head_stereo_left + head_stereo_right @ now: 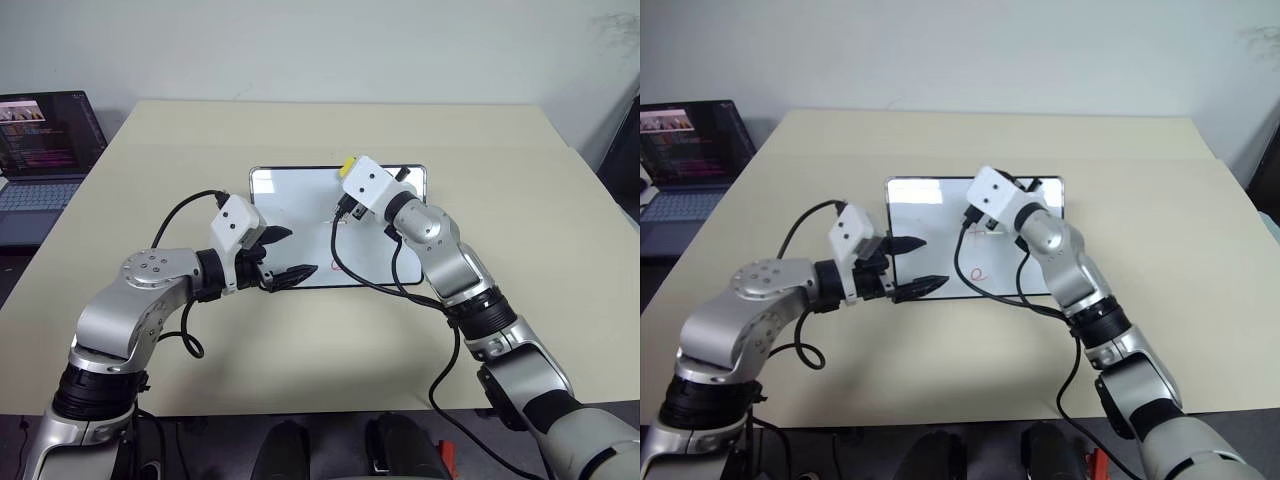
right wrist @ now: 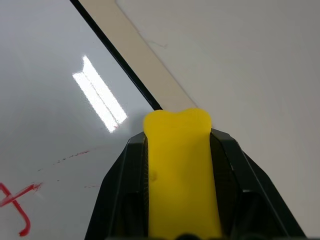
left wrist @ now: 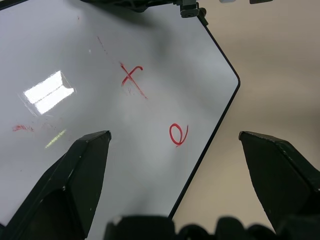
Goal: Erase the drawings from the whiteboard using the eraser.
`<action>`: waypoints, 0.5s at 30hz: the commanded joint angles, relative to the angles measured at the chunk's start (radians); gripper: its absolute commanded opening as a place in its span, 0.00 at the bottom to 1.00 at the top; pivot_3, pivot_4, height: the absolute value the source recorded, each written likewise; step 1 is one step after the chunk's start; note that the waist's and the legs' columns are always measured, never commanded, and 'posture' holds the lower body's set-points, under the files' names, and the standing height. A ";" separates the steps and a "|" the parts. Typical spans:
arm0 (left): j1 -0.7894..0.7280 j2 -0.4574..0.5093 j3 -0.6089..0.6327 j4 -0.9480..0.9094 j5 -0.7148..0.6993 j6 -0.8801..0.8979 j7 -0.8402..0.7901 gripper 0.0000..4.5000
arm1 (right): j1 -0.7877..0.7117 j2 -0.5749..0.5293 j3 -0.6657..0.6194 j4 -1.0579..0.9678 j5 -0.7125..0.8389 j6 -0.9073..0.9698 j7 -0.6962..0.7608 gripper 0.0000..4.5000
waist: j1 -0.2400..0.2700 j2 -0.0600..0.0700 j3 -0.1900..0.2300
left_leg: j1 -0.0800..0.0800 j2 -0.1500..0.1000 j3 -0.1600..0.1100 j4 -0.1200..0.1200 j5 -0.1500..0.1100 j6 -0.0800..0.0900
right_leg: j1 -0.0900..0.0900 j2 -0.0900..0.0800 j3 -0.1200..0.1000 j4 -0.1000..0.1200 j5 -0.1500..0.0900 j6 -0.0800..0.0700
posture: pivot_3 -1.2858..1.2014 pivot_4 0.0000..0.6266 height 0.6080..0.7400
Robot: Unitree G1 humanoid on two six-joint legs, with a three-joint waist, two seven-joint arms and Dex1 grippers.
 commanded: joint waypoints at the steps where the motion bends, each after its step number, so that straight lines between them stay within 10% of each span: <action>1: 0.001 0.000 0.011 -0.031 -0.002 -0.019 0.004 1.00 | 0.023 -0.014 0.032 -0.013 -0.015 0.011 0.053 0.29 | 0.000 0.000 0.000 | 0.000 0.000 0.000 0.000 0.000 0.000 | 0.000 0.000 0.000 0.000 0.000 0.000 | 0.52 0.24 1.00; 15: -0.001 -0.001 0.004 -0.021 0.004 -0.025 -0.002 1.00 | 0.021 0.011 -0.067 -0.064 0.048 0.056 0.049 0.29 | 0.000 0.000 0.000 | 0.006 0.000 0.000 0.001 0.000 0.000 | 0.004 0.001 0.000 0.002 0.000 0.000 | 0.52 0.24 1.00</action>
